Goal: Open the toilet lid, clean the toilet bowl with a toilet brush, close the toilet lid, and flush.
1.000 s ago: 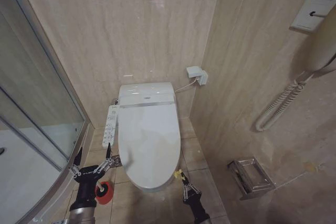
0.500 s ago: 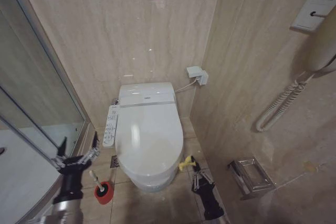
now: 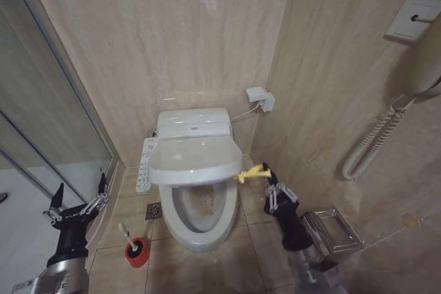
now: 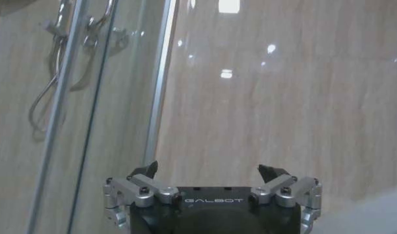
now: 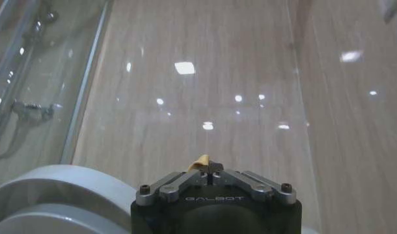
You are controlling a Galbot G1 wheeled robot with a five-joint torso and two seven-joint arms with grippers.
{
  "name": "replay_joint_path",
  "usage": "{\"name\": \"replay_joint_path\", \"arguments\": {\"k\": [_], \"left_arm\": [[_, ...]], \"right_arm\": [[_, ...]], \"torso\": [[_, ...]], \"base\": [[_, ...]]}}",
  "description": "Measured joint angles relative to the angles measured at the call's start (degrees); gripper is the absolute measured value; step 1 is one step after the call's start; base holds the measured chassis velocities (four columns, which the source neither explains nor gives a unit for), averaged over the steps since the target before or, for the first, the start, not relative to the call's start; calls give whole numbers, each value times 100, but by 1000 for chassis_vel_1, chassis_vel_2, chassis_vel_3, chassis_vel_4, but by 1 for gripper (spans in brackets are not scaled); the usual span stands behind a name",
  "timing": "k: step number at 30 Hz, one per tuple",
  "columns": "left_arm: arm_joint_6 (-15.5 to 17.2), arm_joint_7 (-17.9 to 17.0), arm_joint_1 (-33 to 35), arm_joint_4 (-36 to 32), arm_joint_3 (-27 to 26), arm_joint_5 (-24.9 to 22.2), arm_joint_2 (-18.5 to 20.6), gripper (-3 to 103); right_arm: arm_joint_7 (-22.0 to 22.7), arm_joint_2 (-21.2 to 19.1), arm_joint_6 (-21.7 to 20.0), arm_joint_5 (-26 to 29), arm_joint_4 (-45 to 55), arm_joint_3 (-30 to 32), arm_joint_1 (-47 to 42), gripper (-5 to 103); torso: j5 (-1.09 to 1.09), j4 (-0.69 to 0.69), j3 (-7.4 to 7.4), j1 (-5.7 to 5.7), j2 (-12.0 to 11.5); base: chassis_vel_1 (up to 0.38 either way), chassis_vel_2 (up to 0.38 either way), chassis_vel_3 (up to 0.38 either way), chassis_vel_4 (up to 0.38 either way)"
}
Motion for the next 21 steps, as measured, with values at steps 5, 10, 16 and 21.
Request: {"name": "replay_joint_path", "arguments": {"k": [5, 10, 16, 21], "left_arm": [[0, 0, -17, 315, 6, 74, -16, 100], [-12, 5, -79, 737, 4, 185, -36, 100], [-48, 17, -181, 1223, -76, 268, -25, 100], [-54, 26, -260, 1469, -151, 304, 33, 100]], "right_arm": [[-6, -323, -348, 522, -5, 31, 585, 0], [24, -611, -711, 1044, -450, -50, 1631, 0], [93, -727, -903, 1528, -1610, -403, 3195, 0], [90, -560, -961, 1672, -2662, -638, 4391, 0]], "torso": [[1, -1, 0, 0, 0], [1, -3, 0, -1, 1], [0, -3, -1, -1, 1], [-1, -1, -1, -1, 1]], "base": [[0, 0, 0, 0], [0, 0, 0, 0], [0, 0, 0, 0], [0, 0, 0, 0]]}}
